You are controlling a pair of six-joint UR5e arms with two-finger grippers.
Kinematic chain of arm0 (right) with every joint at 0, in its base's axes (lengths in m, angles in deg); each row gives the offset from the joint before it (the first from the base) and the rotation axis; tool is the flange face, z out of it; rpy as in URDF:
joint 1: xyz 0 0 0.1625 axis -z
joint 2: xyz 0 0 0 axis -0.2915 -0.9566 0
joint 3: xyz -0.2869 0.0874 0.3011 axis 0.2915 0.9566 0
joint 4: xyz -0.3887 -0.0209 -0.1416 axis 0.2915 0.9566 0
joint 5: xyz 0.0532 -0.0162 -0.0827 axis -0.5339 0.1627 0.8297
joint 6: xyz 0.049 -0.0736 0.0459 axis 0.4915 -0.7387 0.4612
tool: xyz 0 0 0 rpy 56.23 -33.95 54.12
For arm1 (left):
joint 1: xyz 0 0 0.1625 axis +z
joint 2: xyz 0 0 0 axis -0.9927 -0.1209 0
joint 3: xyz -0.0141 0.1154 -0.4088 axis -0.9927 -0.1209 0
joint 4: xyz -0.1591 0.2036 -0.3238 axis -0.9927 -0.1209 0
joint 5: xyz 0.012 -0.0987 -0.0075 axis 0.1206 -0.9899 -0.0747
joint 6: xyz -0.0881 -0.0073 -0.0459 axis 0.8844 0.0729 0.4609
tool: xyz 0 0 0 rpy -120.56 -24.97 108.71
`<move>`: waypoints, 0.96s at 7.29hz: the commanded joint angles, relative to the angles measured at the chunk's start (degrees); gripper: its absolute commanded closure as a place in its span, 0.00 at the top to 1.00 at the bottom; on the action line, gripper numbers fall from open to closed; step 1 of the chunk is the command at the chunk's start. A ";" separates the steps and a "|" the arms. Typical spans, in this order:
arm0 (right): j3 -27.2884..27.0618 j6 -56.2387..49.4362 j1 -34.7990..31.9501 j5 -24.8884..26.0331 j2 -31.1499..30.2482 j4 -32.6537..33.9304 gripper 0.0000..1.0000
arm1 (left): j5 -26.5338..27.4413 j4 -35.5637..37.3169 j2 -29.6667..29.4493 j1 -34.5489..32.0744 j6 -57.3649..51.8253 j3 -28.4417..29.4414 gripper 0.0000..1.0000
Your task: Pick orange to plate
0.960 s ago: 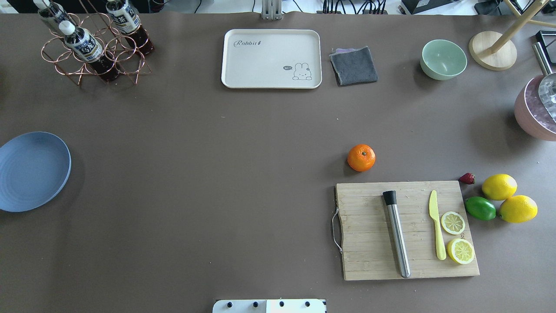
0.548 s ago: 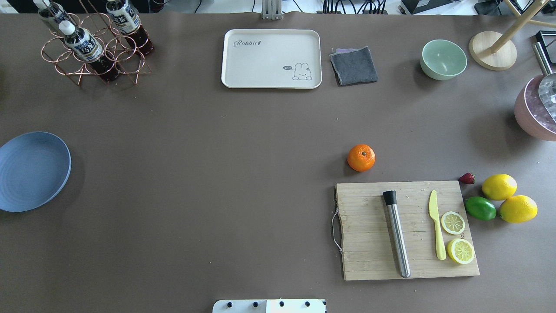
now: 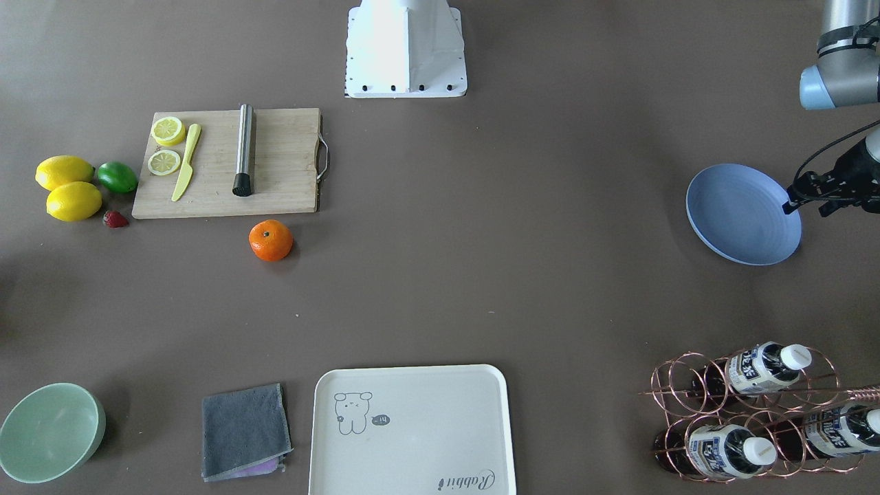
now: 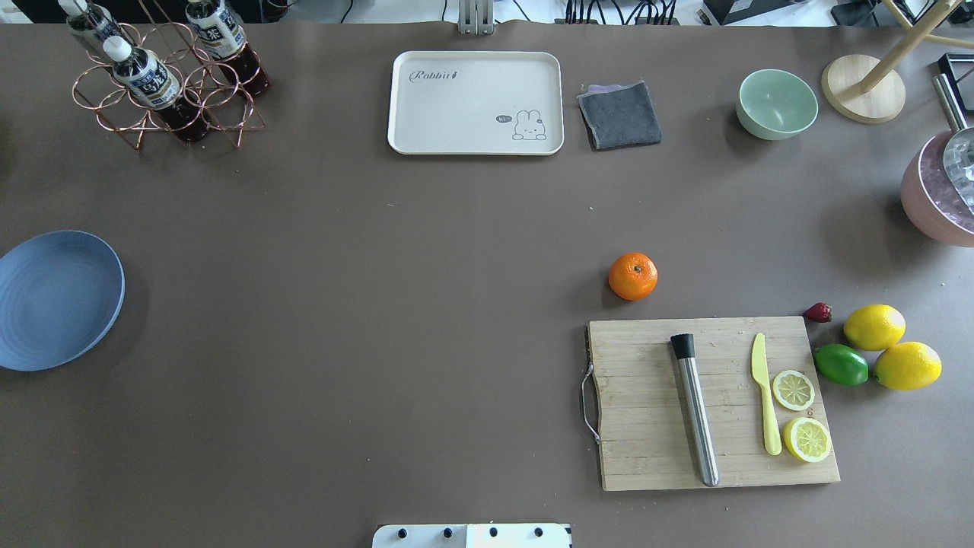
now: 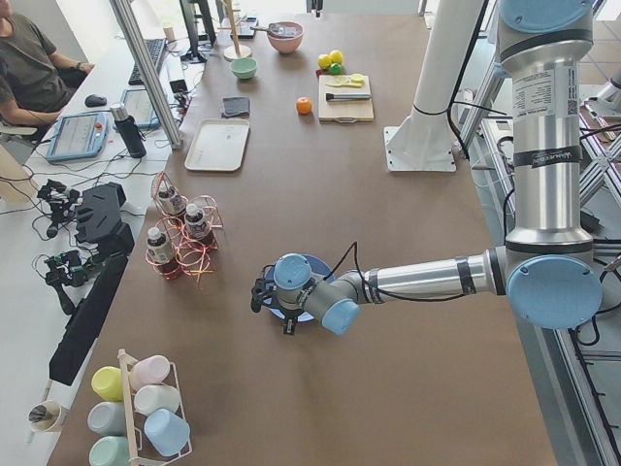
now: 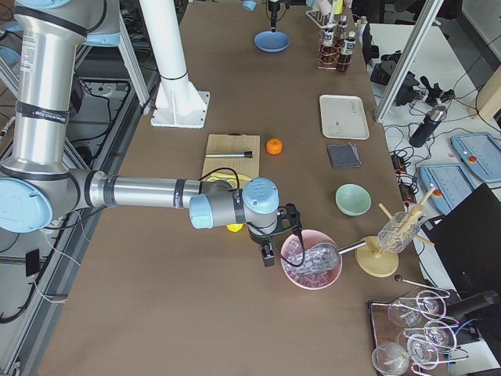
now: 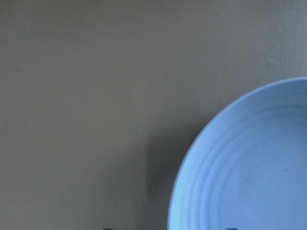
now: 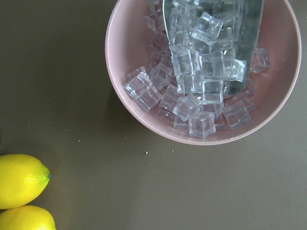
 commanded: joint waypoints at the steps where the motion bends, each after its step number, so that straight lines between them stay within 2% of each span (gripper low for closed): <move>1: 0.07 0.24 0.23 0.00 -0.01 0.00 1.00 | -0.01 -0.04 -1.23 0.69 0.01 1.17 0.63; 2: 0.07 0.24 0.32 0.00 -0.01 0.00 1.00 | -0.10 -0.04 -1.93 0.69 0.01 2.22 0.63; 3: 0.07 0.24 0.41 0.00 -0.01 0.00 1.00 | -0.10 -0.04 -2.03 0.69 0.01 2.31 0.58; 4: 0.07 0.24 0.50 -0.09 -0.01 0.00 1.00 | -0.10 -0.04 -2.03 0.69 0.01 2.66 0.42; 5: -0.02 0.24 0.59 -0.09 -0.01 0.00 1.00 | -0.10 -0.04 -2.03 0.69 0.01 2.93 0.32; 6: -0.11 0.24 0.59 -0.09 0.08 -0.09 1.00 | -0.19 -0.04 -1.94 0.69 0.01 2.93 0.14; 7: -0.28 0.24 0.59 -0.09 0.08 -0.09 1.00 | -0.27 -0.04 -1.85 0.77 0.18 2.93 0.00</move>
